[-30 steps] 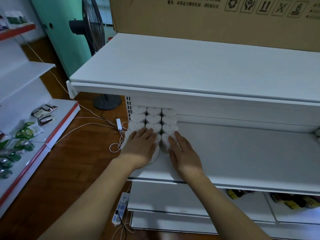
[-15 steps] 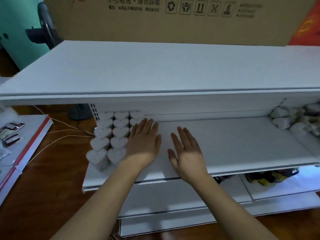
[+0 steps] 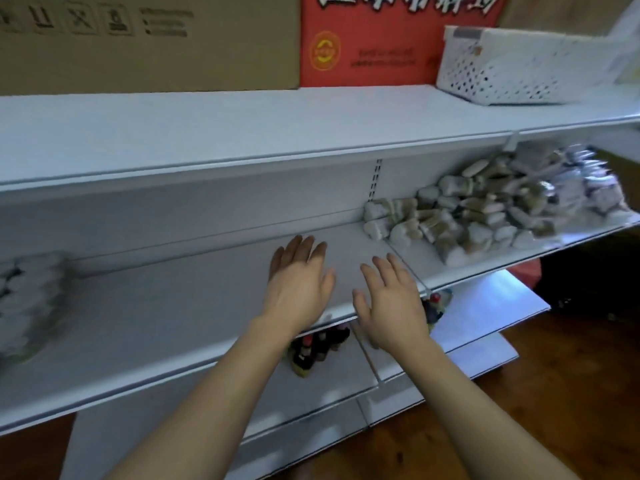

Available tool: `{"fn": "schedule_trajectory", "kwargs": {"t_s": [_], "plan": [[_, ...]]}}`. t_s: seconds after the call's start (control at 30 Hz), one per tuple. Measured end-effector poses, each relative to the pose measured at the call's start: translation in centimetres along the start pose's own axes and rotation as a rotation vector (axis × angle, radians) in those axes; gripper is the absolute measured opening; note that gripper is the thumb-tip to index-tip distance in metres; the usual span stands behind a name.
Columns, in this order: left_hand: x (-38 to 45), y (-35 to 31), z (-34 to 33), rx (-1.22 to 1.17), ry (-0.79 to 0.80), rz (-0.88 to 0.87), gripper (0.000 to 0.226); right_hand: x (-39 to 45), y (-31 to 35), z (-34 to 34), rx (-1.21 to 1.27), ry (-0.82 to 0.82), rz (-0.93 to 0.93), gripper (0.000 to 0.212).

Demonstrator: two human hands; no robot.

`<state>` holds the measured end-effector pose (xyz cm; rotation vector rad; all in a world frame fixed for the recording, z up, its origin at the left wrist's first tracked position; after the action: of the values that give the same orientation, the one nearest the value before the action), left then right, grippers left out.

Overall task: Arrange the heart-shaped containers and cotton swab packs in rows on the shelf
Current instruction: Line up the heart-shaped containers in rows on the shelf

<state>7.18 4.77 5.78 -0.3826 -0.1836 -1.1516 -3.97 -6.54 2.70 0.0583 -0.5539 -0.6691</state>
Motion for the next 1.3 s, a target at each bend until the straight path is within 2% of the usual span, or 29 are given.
{"fn": "schedule_trajectory", "kwargs": {"t_s": [0.13, 0.3, 0.4, 0.5, 0.6, 0.7, 0.83, 0.93, 1.03, 1.1, 1.17, 1.3], "plan": [[5.7, -6.2, -3.3, -0.026, 0.041, -0.060, 0.057, 2.7, -8.9, 0.4, -0.042, -0.003, -0.085, 0.051], [12.0, -10.8, -8.7, -0.067, 0.095, -0.136, 0.060, 6.5, -18.8, -1.9, -0.152, 0.082, -0.244, 0.051], [15.6, -11.8, -12.5, -0.074, 0.155, -0.182, 0.052, 9.0, -22.3, -3.0, -0.193, 0.100, -0.317, 0.043], [18.7, -12.7, -15.4, -0.117, 0.191, -0.213, 0.048, 11.1, -24.2, -5.0, -0.189, 0.160, -0.348, 0.045], [20.4, -13.0, -17.0, -0.165, 0.200, -0.205, 0.045, 12.0, -24.9, -7.2, -0.210, 0.210, -0.302, 0.051], [21.7, -12.8, -18.3, -0.206, 0.230, -0.175, 0.048, 12.5, -25.5, -8.3, -0.164, 0.214, -0.255, 0.045], [23.2, -13.5, -19.2, -0.222, 0.272, -0.200, 0.071, 12.8, -25.5, -7.3, 0.068, 0.110, -0.083, 0.029], [23.8, -14.5, -19.4, -0.208, 0.262, -0.269, 0.079, 12.9, -25.8, -6.0, 0.266, 0.053, 0.036, 0.030], [23.9, -14.4, -18.8, -0.240, 0.225, -0.168, 0.066, 13.6, -26.9, -3.9, 0.473, 0.058, 0.054, 0.035], [23.7, -14.1, -17.9, -0.178, 0.160, -0.095, 0.057, 14.7, -27.6, -2.5, 0.486, 0.045, 0.137, 0.032], [23.2, -13.7, -17.3, -0.159, 0.090, 0.008, 0.053, 16.5, -29.0, -1.9, 0.389, -0.011, 0.187, 0.026], [21.1, -13.6, -17.3, -0.232, 0.040, 0.185, 0.065, 18.3, -31.2, -3.9, 0.089, 0.111, 0.197, 0.063]]}}
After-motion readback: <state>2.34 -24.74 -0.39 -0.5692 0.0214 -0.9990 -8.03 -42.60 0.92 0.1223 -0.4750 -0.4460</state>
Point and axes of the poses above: each hand's wrist, its own x-axis towards the middle knuckle, its own z-axis out of the back of the hand, y = z × x, the point moved 7 cm from there along x, towards the middle knuckle, and after that the axes turned 13 degrees about -z, right-handed, at the moved point
